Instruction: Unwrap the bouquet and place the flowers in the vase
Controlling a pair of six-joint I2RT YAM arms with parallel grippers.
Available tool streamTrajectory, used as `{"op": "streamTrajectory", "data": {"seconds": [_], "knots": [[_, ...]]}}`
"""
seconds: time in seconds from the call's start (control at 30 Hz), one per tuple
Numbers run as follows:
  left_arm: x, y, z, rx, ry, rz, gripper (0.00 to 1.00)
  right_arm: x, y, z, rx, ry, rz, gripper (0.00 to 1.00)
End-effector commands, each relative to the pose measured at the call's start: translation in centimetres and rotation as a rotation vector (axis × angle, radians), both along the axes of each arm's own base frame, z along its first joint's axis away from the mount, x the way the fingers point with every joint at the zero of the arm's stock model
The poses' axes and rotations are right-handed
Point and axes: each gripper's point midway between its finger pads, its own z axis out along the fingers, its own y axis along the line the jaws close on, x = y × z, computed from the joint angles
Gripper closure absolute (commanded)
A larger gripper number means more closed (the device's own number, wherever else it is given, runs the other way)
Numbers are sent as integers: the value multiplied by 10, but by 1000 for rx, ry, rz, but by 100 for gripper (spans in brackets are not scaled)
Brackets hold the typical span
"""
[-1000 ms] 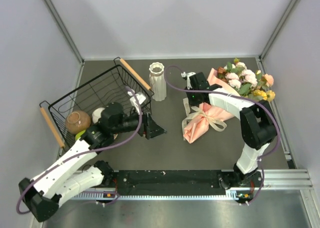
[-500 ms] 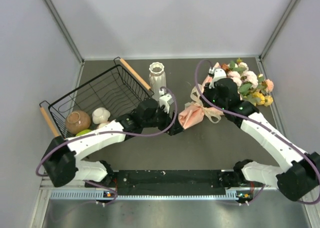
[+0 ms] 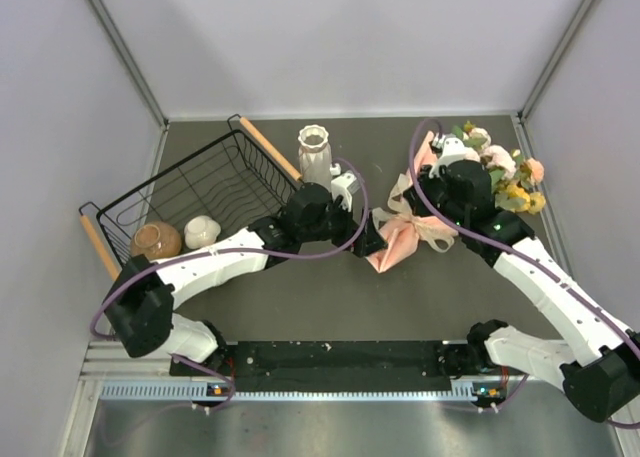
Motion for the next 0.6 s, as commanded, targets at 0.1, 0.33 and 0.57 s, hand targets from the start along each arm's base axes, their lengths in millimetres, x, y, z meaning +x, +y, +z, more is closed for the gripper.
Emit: {"op": "streamTrajectory", "data": {"seconds": [0.1,0.33,0.57], "knots": [[15,-33,2,-45,15,-35,15,3,14,12,67,-15,26,100],[30,-36,-71,82,116,28,48,-1,12,42,122,-71,20,100],[13,-27,-116,135,212,28,71,-5,-7,114,165,-233,-46,100]]}}
